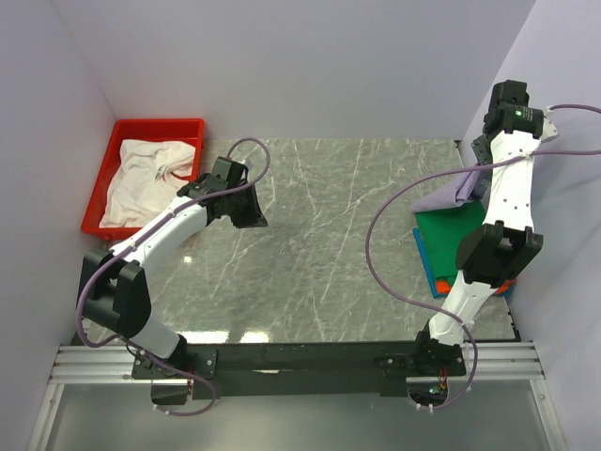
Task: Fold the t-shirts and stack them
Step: Neatly place the folded tshirt to the corner
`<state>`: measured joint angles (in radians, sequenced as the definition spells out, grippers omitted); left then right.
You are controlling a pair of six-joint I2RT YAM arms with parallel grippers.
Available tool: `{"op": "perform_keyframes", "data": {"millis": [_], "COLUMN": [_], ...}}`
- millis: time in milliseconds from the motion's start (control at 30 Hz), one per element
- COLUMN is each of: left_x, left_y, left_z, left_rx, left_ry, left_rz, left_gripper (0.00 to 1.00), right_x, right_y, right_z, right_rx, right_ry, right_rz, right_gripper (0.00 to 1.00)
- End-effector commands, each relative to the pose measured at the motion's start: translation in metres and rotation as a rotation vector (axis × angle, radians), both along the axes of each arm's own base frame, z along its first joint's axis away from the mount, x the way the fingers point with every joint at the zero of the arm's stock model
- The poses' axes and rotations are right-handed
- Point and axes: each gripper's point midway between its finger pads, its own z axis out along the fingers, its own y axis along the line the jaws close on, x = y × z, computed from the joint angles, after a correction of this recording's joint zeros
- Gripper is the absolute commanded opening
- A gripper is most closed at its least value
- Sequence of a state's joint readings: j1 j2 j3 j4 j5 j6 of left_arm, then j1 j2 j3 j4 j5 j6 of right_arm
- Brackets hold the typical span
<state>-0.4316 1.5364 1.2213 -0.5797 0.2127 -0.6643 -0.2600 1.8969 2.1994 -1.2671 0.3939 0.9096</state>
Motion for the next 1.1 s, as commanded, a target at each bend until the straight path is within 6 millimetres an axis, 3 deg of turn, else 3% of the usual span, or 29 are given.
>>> {"op": "perform_keyframes", "data": {"millis": [0, 1067], "left_x": [0.005, 0.005], "left_y": [-0.006, -0.006], "left_z": [0.007, -0.006], "left_rx": [-0.012, -0.004], "left_ry": [-0.047, -0.020], "left_rz": [-0.031, -0.025], "left_gripper": [0.01, 0.01], "right_x": [0.008, 0.008], "right_y": [-0.008, -0.007], "right_z": [0.037, 0.046], "right_rx": [-0.052, -0.051], "right_ry": [-0.120, -0.149], "right_rz": [-0.008, 0.001], "right_gripper": [0.00, 0.00]}}
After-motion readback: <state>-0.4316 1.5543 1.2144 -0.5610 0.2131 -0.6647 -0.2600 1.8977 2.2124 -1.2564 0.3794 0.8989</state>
